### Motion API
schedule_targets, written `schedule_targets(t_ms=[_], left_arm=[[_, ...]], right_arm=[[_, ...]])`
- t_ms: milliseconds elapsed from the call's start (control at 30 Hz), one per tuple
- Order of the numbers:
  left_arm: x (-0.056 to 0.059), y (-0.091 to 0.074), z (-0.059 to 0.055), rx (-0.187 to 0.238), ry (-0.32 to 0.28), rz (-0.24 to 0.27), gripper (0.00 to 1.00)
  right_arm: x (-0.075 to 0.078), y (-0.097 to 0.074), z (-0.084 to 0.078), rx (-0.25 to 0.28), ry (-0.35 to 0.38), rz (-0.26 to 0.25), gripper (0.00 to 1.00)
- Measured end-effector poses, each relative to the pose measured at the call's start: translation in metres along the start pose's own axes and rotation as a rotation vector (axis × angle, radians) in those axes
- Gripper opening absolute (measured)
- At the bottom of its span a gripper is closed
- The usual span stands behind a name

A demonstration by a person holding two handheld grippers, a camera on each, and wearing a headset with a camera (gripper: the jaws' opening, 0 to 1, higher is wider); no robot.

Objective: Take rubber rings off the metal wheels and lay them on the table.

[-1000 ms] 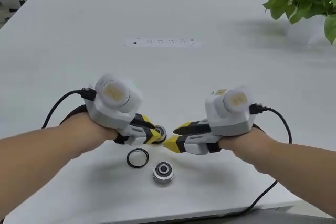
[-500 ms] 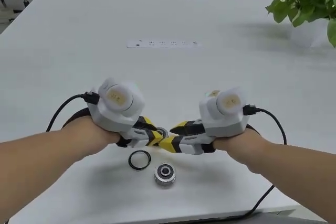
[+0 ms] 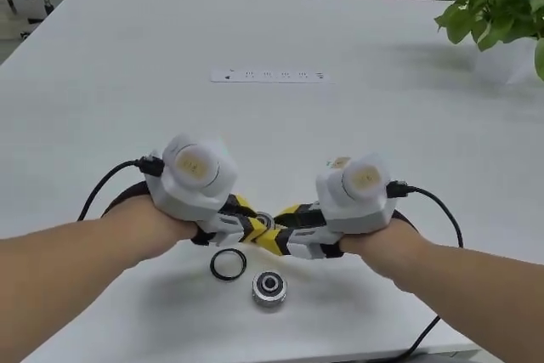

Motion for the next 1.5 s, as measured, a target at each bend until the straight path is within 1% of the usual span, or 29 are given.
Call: schedule_targets(t_ms=[133, 300, 367, 533, 833, 933, 1067, 1200, 1233, 1333, 1367, 1433, 1500], left_arm=[[0.000, 0.000, 0.000, 0.003, -0.001, 0.002, 0.08], [0.000, 0.000, -0.001, 0.006, -0.005, 0.003, 0.08], [0.001, 0.000, -0.001, 0.007, -0.005, 0.005, 0.08], [0.001, 0.000, -0.002, 0.012, -0.008, 0.008, 0.08], [0.001, 0.000, -0.002, 0.009, -0.013, 0.014, 0.08], [0.002, 0.000, -0.002, 0.010, -0.014, 0.018, 0.08], [0.003, 0.000, -0.001, 0.008, -0.014, 0.020, 0.08], [0.003, 0.000, -0.002, 0.009, -0.016, 0.022, 0.08], [0.004, 0.000, -0.002, 0.009, -0.015, 0.023, 0.08], [0.005, 0.000, -0.001, 0.009, -0.015, 0.022, 0.08], [0.005, 0.000, -0.001, 0.009, -0.014, 0.021, 0.08], [0.005, 0.000, -0.001, 0.007, -0.013, 0.021, 0.08], [0.006, 0.000, -0.001, 0.005, -0.012, 0.023, 0.08]], right_arm=[[0.000, -0.002, -0.003, -0.001, 0.004, 0.002, 0.20], [0.001, -0.005, -0.006, -0.011, 0.004, 0.005, 0.13], [0.001, -0.005, -0.007, -0.009, 0.015, 0.010, 0.12], [0.000, -0.005, -0.006, -0.010, 0.012, 0.010, 0.10], [0.002, -0.007, -0.008, -0.010, 0.044, 0.018, 0.02], [0.006, -0.008, -0.010, -0.011, 0.073, 0.011, 0.00], [0.008, -0.010, -0.011, -0.003, 0.122, 0.027, 0.00], [0.010, -0.011, -0.011, 0.005, 0.194, 0.035, 0.00], [0.010, -0.011, -0.011, 0.007, 0.195, 0.033, 0.00], [0.012, -0.014, -0.011, 0.026, 0.224, 0.028, 0.00], [0.013, -0.014, -0.011, 0.039, 0.238, 0.033, 0.00], [0.013, -0.015, -0.011, 0.048, 0.264, 0.043, 0.00], [0.013, -0.015, -0.011, 0.056, 0.271, 0.044, 0.00]])
Point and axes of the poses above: the centre of the closed fingertips' face, and the gripper's own axes: y roughly forward along the fingers, x roughly to its right, z roughly out of its top, the point moved 9 cm from there along -y, roughly backward along the fingers, and after that the axes turned 10 degrees about -x, right-handed, at the moved point
